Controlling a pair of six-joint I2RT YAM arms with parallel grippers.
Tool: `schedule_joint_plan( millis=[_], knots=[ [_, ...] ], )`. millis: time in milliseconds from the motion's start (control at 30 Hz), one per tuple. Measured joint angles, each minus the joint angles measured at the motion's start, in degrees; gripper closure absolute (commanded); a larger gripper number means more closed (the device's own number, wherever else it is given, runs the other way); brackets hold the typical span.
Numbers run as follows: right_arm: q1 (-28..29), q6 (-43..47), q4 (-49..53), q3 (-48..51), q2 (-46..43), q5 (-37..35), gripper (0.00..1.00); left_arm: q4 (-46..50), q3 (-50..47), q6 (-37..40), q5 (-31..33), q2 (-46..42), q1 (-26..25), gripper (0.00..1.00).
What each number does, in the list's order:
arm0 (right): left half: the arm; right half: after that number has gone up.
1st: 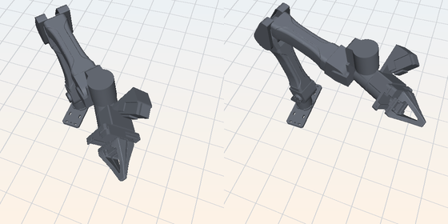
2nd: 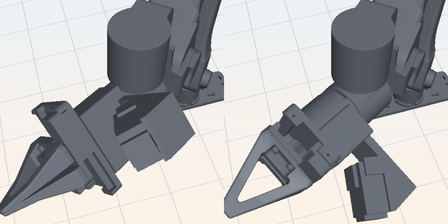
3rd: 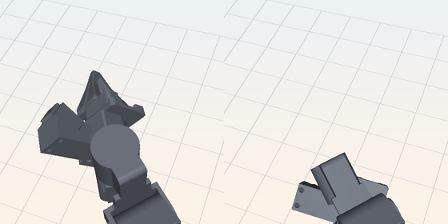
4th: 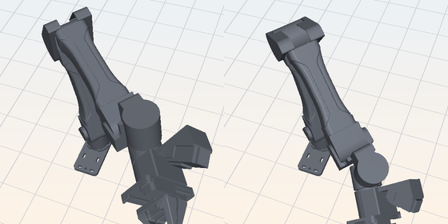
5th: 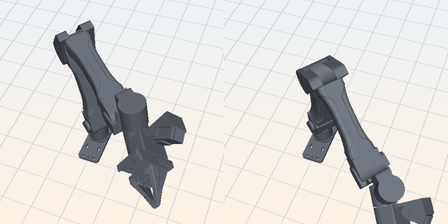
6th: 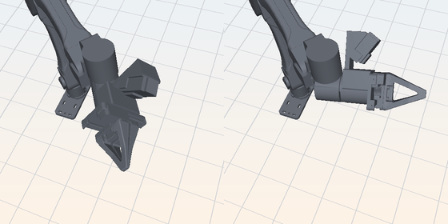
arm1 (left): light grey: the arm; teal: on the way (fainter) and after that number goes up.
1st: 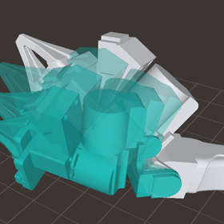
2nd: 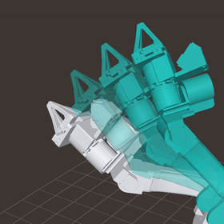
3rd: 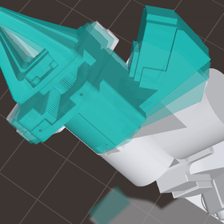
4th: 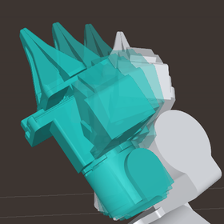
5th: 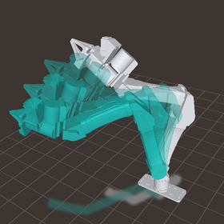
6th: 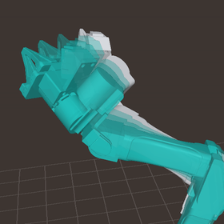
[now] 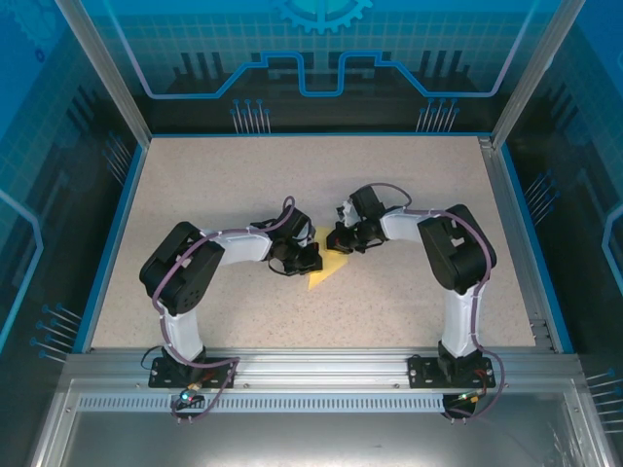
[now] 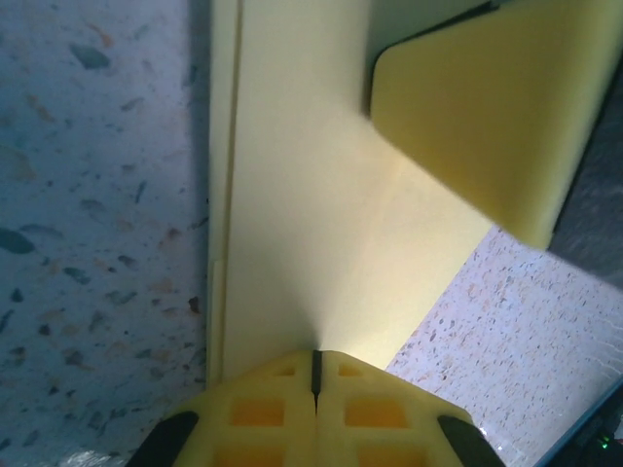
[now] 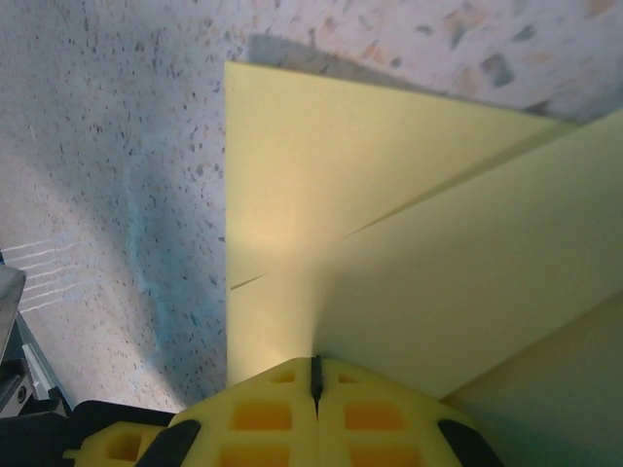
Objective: Fold a paper plane with a square sheet of paper (pick it up from the middle)
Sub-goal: Fourth fold the wing at the center of the table.
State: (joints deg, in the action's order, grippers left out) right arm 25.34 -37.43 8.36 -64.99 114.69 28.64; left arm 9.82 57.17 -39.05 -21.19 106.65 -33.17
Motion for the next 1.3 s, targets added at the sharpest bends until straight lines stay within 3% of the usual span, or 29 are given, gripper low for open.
schedule_joint_plan(
  millis=[467, 800, 1133, 1300],
  knots=[
    [-9.0, 0.8, 2.8, -7.8, 4.5, -1.2, 0.95, -2.9, -2.0, 0.0, 0.0, -0.7, 0.0, 1.00],
    [-9.6, 1.1, 4.3, -9.6, 4.7, -1.3, 0.92, -3.9, -2.6, 0.0, 0.0, -1.0, -0.1, 1.00],
    [-9.5, 1.4, 3.5, -0.4, -10.8, -1.4, 0.78, -0.7, -1.0, 0.0, 1.0, -1.1, -1.8, 0.95],
    [-8.3, 0.1, 2.0, 5.9, -14.0, -0.9, 0.92, 2.1, 0.4, 0.2, 1.1, -0.9, -2.1, 0.95]
  ],
)
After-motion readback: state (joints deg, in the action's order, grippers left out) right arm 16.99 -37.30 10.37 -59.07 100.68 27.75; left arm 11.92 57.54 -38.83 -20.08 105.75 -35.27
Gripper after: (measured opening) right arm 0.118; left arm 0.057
